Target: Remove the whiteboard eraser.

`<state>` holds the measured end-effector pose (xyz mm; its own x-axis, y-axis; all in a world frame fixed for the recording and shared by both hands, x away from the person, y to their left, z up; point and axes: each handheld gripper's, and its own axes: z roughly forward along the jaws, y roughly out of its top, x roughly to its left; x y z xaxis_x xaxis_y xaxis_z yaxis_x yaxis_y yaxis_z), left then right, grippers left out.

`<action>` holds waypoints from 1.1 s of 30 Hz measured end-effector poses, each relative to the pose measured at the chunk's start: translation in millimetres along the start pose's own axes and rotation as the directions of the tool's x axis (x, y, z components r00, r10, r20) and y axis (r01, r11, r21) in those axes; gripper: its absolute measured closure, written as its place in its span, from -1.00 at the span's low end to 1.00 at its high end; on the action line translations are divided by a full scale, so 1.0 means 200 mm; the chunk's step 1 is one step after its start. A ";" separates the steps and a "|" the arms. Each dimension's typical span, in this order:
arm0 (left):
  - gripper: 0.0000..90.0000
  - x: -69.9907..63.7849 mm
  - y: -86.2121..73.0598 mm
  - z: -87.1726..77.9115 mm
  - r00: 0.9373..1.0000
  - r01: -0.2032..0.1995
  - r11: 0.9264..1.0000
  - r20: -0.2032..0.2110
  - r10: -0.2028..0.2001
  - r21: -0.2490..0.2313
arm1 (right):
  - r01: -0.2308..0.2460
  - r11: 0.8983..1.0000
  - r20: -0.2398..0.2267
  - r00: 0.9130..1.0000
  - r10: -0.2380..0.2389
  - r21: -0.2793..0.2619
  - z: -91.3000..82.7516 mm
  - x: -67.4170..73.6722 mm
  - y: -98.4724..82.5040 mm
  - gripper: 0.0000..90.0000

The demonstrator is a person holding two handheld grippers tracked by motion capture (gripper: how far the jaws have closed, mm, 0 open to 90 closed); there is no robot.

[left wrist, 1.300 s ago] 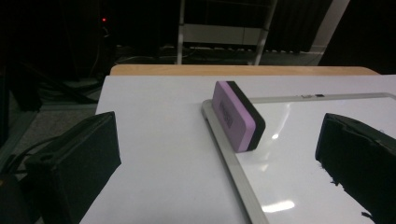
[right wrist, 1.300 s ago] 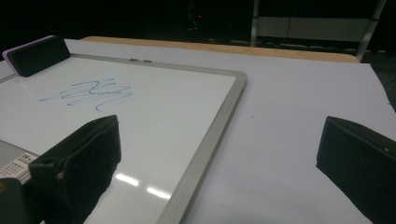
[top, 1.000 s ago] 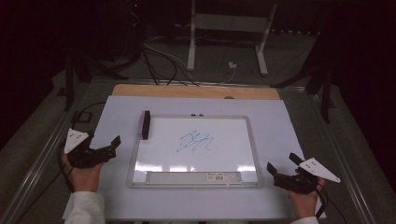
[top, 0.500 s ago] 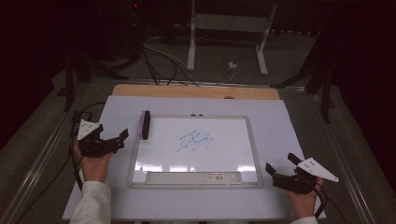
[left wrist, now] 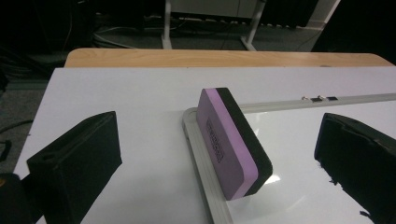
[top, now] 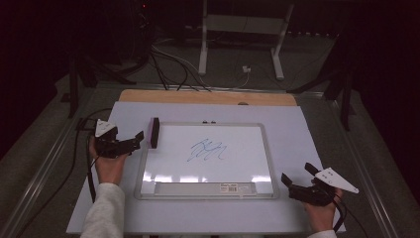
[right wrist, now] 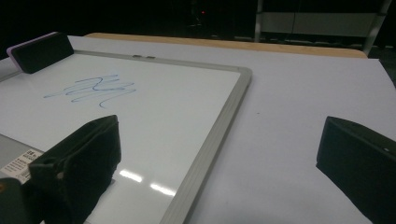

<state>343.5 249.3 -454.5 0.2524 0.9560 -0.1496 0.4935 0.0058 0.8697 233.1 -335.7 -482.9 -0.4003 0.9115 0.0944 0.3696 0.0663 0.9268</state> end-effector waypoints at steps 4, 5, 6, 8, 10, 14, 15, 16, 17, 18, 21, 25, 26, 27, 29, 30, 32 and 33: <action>-0.97 0.00 0.00 0.04 1.000 0.003 1.000 -0.002 -0.003 0.010 | -0.002 1.000 -0.001 1.000 0.002 0.000 0.00 0.00 0.00 -1.00; -0.97 0.00 0.00 0.04 1.000 0.003 1.000 -0.002 -0.003 0.010 | 0.000 1.000 -0.001 1.000 0.000 0.000 0.00 0.00 0.00 -1.00; -0.97 0.00 0.00 0.04 1.000 0.005 1.000 -0.004 -0.005 0.014 | 0.000 1.000 -0.002 1.000 0.000 0.001 0.00 0.00 0.00 -1.00; -0.97 0.00 0.00 0.06 1.000 0.008 1.000 -0.003 -0.008 0.021 | 0.000 1.000 -0.003 1.000 0.000 0.001 0.00 0.00 0.00 -1.00; -0.97 0.00 0.00 0.08 1.000 0.006 1.000 -0.003 -0.006 0.030 | 0.001 1.000 -0.003 1.000 -0.001 0.001 0.00 0.00 0.00 -1.00; -0.97 -0.01 0.00 0.10 1.000 0.008 0.999 -0.008 -0.007 0.037 | 0.000 1.000 -0.005 1.000 0.000 0.005 0.00 0.00 0.00 -1.00; -0.97 -0.01 0.00 0.10 1.000 0.009 0.999 -0.009 -0.009 0.040 | 0.001 1.000 -0.007 1.000 0.000 0.007 0.01 0.00 0.00 -1.00; -0.97 -0.01 0.00 0.11 1.000 0.012 0.999 -0.008 -0.012 0.042 | 0.001 1.000 -0.008 1.000 -0.001 0.007 0.01 0.00 0.00 -1.00; -0.97 -0.01 0.00 0.12 1.000 0.015 0.999 -0.009 -0.015 0.042 | 0.002 1.000 -0.009 1.000 -0.002 0.007 0.01 0.00 0.00 -1.00; -0.97 -0.01 0.00 0.12 1.000 0.015 0.999 -0.009 -0.015 0.042 | 0.002 1.000 -0.009 1.000 -0.002 0.007 0.01 0.00 0.00 -1.00; -0.97 -0.01 0.00 0.13 1.000 0.023 0.998 -0.008 -0.023 0.051 | 0.001 1.000 -0.013 1.000 -0.001 0.008 0.01 0.01 0.00 -1.00; -0.97 -0.01 -0.01 0.15 1.000 0.027 0.998 -0.007 -0.027 0.060 | 0.006 1.000 -0.016 1.000 -0.006 0.010 0.01 0.01 0.00 -1.00; -0.97 -0.01 -0.01 0.16 1.000 0.030 0.998 -0.006 -0.030 0.061 | 0.006 1.000 -0.017 1.000 -0.006 0.011 0.01 0.01 0.00 -1.00; -0.97 -0.01 -0.01 0.16 1.000 0.029 0.998 -0.006 -0.029 0.064 | 0.006 1.000 -0.017 1.000 -0.006 0.012 0.01 0.01 0.00 -1.00; -0.97 -0.02 -0.01 0.17 0.999 0.032 0.997 -0.004 -0.032 0.066 | 0.007 1.000 -0.019 1.000 -0.006 0.011 0.01 0.01 -0.01 -1.00; -0.97 -0.02 -0.02 0.17 0.999 0.036 0.997 -0.002 -0.035 0.067 | 0.007 1.000 -0.020 1.000 -0.007 0.012 0.01 0.01 -0.01 -1.00; -0.97 -0.02 -0.02 0.17 0.999 0.034 0.997 0.000 -0.034 0.070 | 0.010 1.000 -0.022 1.000 -0.010 0.013 0.02 0.02 -0.01 -1.00; -0.97 -0.02 -0.02 0.18 0.999 0.033 0.997 0.001 -0.033 0.072 | 0.010 1.000 -0.022 1.000 -0.010 0.013 0.02 0.02 -0.01 -1.00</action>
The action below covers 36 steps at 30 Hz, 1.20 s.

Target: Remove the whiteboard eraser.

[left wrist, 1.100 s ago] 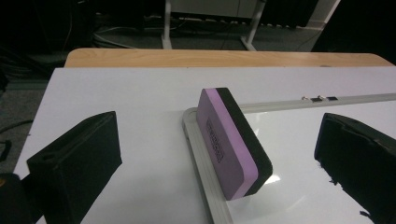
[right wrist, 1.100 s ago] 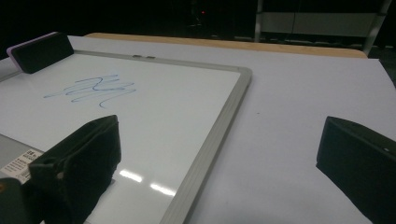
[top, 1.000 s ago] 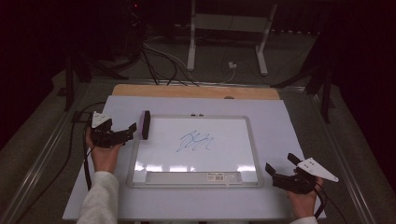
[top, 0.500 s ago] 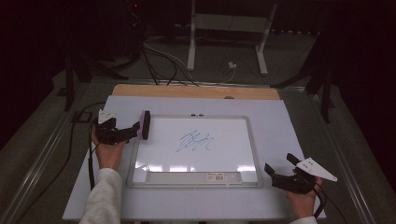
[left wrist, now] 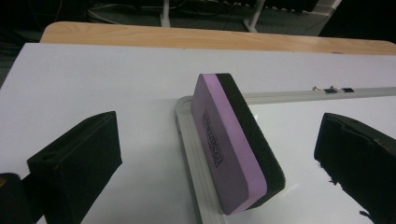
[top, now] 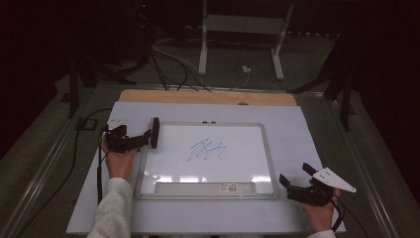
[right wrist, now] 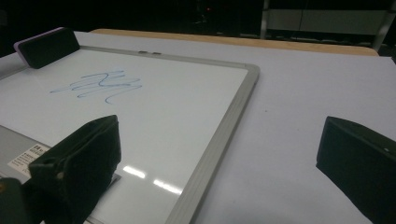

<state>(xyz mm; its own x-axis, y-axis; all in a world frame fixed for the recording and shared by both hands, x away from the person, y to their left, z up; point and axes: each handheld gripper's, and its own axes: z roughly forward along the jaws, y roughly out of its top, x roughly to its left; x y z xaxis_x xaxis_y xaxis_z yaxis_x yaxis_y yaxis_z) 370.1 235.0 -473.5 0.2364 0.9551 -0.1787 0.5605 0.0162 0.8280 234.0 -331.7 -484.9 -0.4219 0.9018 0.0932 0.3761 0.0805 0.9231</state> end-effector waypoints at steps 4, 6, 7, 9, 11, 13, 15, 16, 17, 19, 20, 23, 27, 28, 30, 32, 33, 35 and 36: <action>-0.92 0.00 0.00 0.01 1.000 0.004 1.000 0.008 -0.005 0.014 | 0.005 1.000 -0.005 1.000 -0.005 0.003 0.00 0.01 0.00 -1.00; -0.89 -0.01 0.00 0.02 1.000 0.002 1.000 0.012 -0.003 0.021 | 0.006 1.000 -0.006 1.000 -0.005 0.004 0.01 0.01 0.00 -1.00; -0.89 -0.01 0.00 0.02 1.000 0.003 1.000 0.016 -0.003 0.027 | 0.006 1.000 -0.006 1.000 -0.005 0.004 0.01 0.01 0.00 -1.00; -0.88 -0.01 0.00 0.03 1.000 0.002 0.999 0.021 -0.003 0.035 | 0.006 1.000 -0.007 1.000 -0.006 0.004 0.01 0.01 0.00 -1.00; -0.87 -0.02 0.00 0.03 1.000 0.004 0.999 0.026 -0.005 0.045 | 0.006 1.000 -0.008 1.000 -0.006 0.004 0.01 0.01 0.00 -1.00; -0.85 -0.03 0.01 0.04 0.999 0.007 0.998 0.032 -0.008 0.058 | 0.007 1.000 -0.006 1.000 -0.007 0.005 0.01 0.01 0.00 -1.00; -0.85 -0.03 0.01 0.05 0.999 0.009 0.998 0.042 -0.012 0.070 | 0.005 1.000 -0.006 1.000 -0.005 0.004 0.01 0.01 0.00 -1.00; -0.85 -0.03 0.00 0.06 0.999 0.008 0.997 0.045 -0.011 0.075 | 0.005 1.000 -0.006 1.000 -0.005 0.004 0.01 0.01 0.00 -1.00; -0.85 -0.04 0.00 0.06 0.999 0.008 0.997 0.048 -0.012 0.079 | 0.006 1.000 -0.005 1.000 -0.006 0.005 0.01 0.01 0.00 -1.00; -0.85 -0.04 0.00 0.07 0.999 0.008 0.996 0.045 -0.012 0.083 | 0.006 1.000 -0.006 1.000 -0.005 0.005 0.01 0.01 0.00 -1.00; -0.86 -0.03 0.00 0.07 0.999 0.012 0.996 0.043 -0.016 0.085 | 0.005 1.000 -0.007 1.000 -0.005 0.004 0.01 0.01 0.00 -1.00; -0.89 -0.02 0.00 0.07 0.999 0.018 0.996 0.047 -0.022 0.092 | 0.008 1.000 -0.007 1.000 -0.008 0.005 0.01 0.01 0.00 -1.00; -0.90 0.00 0.00 0.08 0.997 0.049 0.993 0.050 -0.054 0.104 | 0.006 1.000 -0.009 1.000 -0.006 0.008 0.01 0.01 0.00 -1.00; -0.89 0.01 0.00 0.08 0.997 0.054 0.993 0.046 -0.059 0.102 | 0.008 1.000 -0.008 1.000 -0.008 0.009 0.01 0.01 0.00 -1.00; -0.88 0.02 0.00 0.08 0.997 0.062 0.993 0.043 -0.067 0.104 | 0.009 1.000 -0.008 1.000 -0.009 0.009 0.01 0.01 0.00 -1.00; -0.82 0.02 0.00 0.09 0.997 0.062 0.992 0.030 -0.066 0.108 | 0.007 1.000 -0.009 1.000 -0.007 0.008 0.01 0.01 0.00 -1.00; -0.82 0.03 0.00 0.09 0.998 0.061 0.991 0.024 -0.064 0.116 | 0.007 1.000 -0.009 1.000 -0.007 0.008 0.01 0.01 0.00 -1.00; -0.70 0.03 0.00 0.09 0.998 0.061 0.990 0.011 -0.063 0.126 | 0.007 1.000 -0.008 1.000 -0.007 0.007 0.01 0.01 0.00 -1.00; -0.65 0.03 0.00 0.10 0.998 0.061 0.990 0.004 -0.062 0.129 | 0.006 1.000 -0.007 1.000 -0.006 0.007 0.01 0.01 0.00 -1.00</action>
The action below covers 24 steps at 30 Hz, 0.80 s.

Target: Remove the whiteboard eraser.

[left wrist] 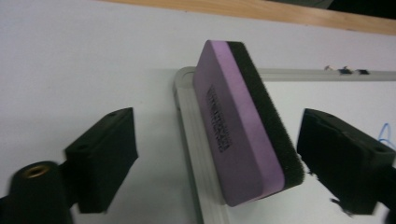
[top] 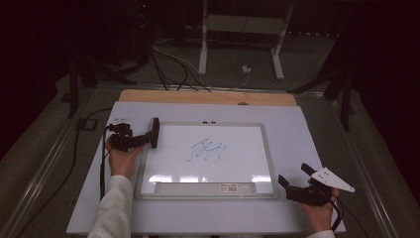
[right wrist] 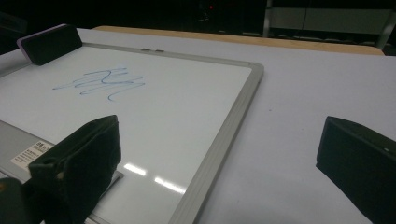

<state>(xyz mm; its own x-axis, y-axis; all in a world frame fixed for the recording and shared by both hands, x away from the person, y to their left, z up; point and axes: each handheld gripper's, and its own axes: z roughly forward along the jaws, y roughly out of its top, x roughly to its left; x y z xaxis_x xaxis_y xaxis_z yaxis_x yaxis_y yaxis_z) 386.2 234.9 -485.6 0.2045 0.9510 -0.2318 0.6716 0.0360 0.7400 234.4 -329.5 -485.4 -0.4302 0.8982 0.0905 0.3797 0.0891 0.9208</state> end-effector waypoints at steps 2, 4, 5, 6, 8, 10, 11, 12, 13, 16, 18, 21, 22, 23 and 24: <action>-0.61 0.00 0.00 0.00 1.000 -0.001 1.000 -0.001 0.001 0.001 | 0.000 1.000 -0.001 1.000 0.000 0.001 0.00 0.00 0.00 -1.00; -0.53 0.00 0.00 0.00 1.000 -0.006 1.000 -0.002 0.006 0.003 | 0.000 1.000 -0.001 1.000 0.000 0.001 0.00 0.00 0.00 -1.00; -0.49 0.00 0.00 0.00 1.000 -0.009 1.000 0.000 0.009 0.003 | 0.000 1.000 -0.001 1.000 0.000 0.001 0.00 0.00 0.00 -1.00; -0.46 0.00 0.00 0.00 1.000 -0.010 1.000 0.002 0.010 0.003 | 0.000 1.000 -0.001 1.000 0.000 0.002 0.00 0.00 0.00 -1.00; -0.38 0.01 0.00 -0.01 1.000 -0.009 1.000 0.008 0.009 -0.004 | 0.000 1.000 -0.001 1.000 0.000 0.002 0.00 0.00 0.00 -1.00; -0.33 0.01 -0.01 -0.01 1.000 -0.010 1.000 0.017 0.010 -0.004 | 0.001 1.000 -0.001 1.000 -0.001 0.003 0.00 0.00 0.00 -1.00; -0.31 0.01 -0.01 -0.01 1.000 -0.012 1.000 0.017 0.012 -0.003 | 0.000 1.000 -0.001 1.000 0.000 0.004 0.00 0.00 0.00 -1.00; -0.30 0.01 -0.01 -0.01 1.000 -0.010 1.000 0.020 0.011 -0.002 | 0.001 1.000 -0.001 1.000 -0.001 0.004 0.00 0.00 0.00 -1.00; -0.28 0.01 -0.01 0.00 1.000 -0.012 1.000 0.021 0.012 0.001 | 0.002 1.000 -0.002 1.000 -0.002 0.004 0.00 0.00 0.00 -1.00; -0.24 0.00 -0.01 0.01 1.000 -0.010 1.000 0.028 0.010 0.005 | 0.001 1.000 -0.001 1.000 -0.001 0.004 0.00 0.00 0.00 -1.00; -0.22 0.00 -0.01 0.01 0.999 -0.008 1.000 0.037 0.008 0.008 | 0.001 1.000 -0.001 1.000 -0.001 0.004 0.00 0.00 0.00 -1.00; -0.14 0.00 -0.01 0.02 0.999 -0.006 1.000 0.051 0.006 0.011 | 0.002 1.000 -0.002 1.000 -0.002 0.005 0.00 0.00 0.00 -1.00; -0.11 0.00 -0.01 0.02 0.999 -0.006 1.000 0.052 0.006 0.012 | 0.003 1.000 -0.003 1.000 -0.003 0.006 0.01 0.00 0.00 -1.00; -0.11 -0.01 -0.01 0.02 0.999 -0.009 1.000 0.052 0.008 0.012 | 0.003 1.000 -0.003 1.000 -0.003 0.006 0.01 0.00 0.00 -1.00; -0.10 -0.01 -0.02 0.02 0.999 -0.009 1.000 0.053 0.008 0.011 | 0.005 1.000 -0.002 1.000 -0.005 0.007 0.01 0.00 0.00 -1.00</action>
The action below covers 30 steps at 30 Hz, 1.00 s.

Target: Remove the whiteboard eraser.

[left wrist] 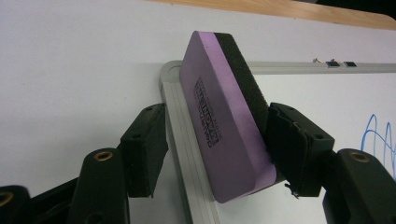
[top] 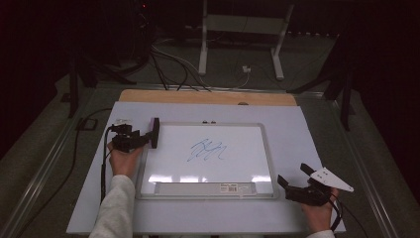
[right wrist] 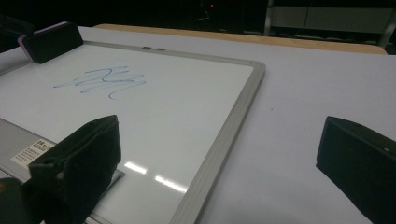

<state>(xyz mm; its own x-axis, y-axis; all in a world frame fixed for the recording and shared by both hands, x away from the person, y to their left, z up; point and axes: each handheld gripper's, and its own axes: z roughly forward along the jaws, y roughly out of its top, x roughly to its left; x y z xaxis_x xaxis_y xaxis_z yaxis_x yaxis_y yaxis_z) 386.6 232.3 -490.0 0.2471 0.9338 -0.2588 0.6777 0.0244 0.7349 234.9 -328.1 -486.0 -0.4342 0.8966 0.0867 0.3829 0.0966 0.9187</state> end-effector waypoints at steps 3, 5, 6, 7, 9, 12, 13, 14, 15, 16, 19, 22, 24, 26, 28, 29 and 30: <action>-0.10 0.00 0.00 0.00 1.000 0.005 1.000 0.013 -0.005 0.003 | 0.000 1.000 0.000 1.000 0.000 -0.001 0.00 0.00 0.00 -1.00; -0.11 -0.01 0.00 0.01 1.000 0.006 1.000 0.029 -0.006 0.006 | -0.001 1.000 0.000 1.000 0.001 -0.001 0.00 0.00 0.00 -1.00; -0.11 -0.02 0.00 0.02 0.999 0.004 1.000 0.035 -0.005 0.007 | -0.001 1.000 0.000 1.000 0.001 -0.001 0.00 0.00 0.00 -1.00; -0.12 -0.03 -0.01 0.03 0.999 0.006 1.000 0.042 -0.006 0.007 | 0.000 1.000 0.000 1.000 0.000 0.000 0.00 0.00 0.00 -1.00; -0.12 -0.05 -0.01 0.04 0.998 0.013 1.000 0.058 -0.014 0.008 | 0.000 1.000 0.000 1.000 0.000 -0.001 0.00 0.00 0.00 -1.00; -0.14 -0.06 -0.02 0.07 0.997 0.022 1.000 0.079 -0.024 0.017 | -0.004 1.000 0.000 1.000 0.004 -0.004 -0.01 0.00 0.00 -1.00; -0.14 -0.07 -0.02 0.07 0.996 0.025 1.000 0.082 -0.027 0.017 | -0.003 1.000 0.000 1.000 0.003 -0.004 -0.01 -0.01 0.00 -1.00; -0.14 -0.08 -0.02 0.08 0.996 0.020 1.000 0.082 -0.022 0.023 | -0.003 1.000 0.000 1.000 0.003 -0.004 -0.01 -0.01 0.00 -1.00; -0.13 -0.08 -0.02 0.08 0.997 0.014 1.000 0.078 -0.016 0.028 | -0.004 1.000 0.000 1.000 0.004 -0.004 -0.01 -0.01 0.00 -1.00; -0.12 -0.09 -0.02 0.09 0.997 0.012 0.999 0.072 -0.015 0.034 | -0.005 1.000 0.000 1.000 0.005 -0.005 -0.01 -0.01 0.00 -1.00; -0.12 -0.09 -0.03 0.10 0.997 0.016 0.999 0.073 -0.019 0.044 | -0.003 1.000 -0.003 1.000 0.003 -0.005 -0.01 0.00 0.00 -1.00; -0.12 -0.09 -0.03 0.11 0.997 0.017 0.999 0.068 -0.020 0.046 | -0.003 1.000 -0.004 1.000 0.003 -0.004 -0.01 0.00 0.00 -1.00; -0.15 -0.09 -0.03 0.11 0.998 0.004 0.998 0.057 -0.007 0.062 | -0.004 1.000 -0.004 1.000 0.004 -0.003 -0.01 0.00 0.00 -1.00; -0.16 -0.09 -0.04 0.12 0.999 0.000 0.997 0.053 -0.004 0.075 | -0.002 1.000 -0.004 1.000 0.002 -0.005 -0.01 0.00 0.00 -1.00; -0.10 -0.10 -0.04 0.12 0.999 -0.009 0.998 0.047 0.006 0.066 | -0.002 1.000 -0.004 1.000 0.002 -0.005 -0.01 0.00 0.00 -1.00; -0.09 -0.10 -0.04 0.12 0.999 -0.011 0.998 0.042 0.008 0.063 | -0.004 1.000 -0.004 1.000 0.004 -0.005 -0.01 0.00 0.00 -1.00; -0.08 -0.10 -0.03 0.11 0.999 -0.009 0.998 0.041 0.006 0.061 | -0.004 1.000 -0.004 1.000 0.004 -0.004 -0.01 0.00 0.00 -1.00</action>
<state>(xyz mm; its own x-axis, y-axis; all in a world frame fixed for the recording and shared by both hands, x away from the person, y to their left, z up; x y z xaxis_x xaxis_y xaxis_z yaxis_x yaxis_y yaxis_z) 393.1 206.2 -504.1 0.2792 0.9186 -0.2796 0.7164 -0.0053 0.6977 234.3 -329.2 -485.4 -0.4359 0.8953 0.0919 0.3811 0.0911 0.9200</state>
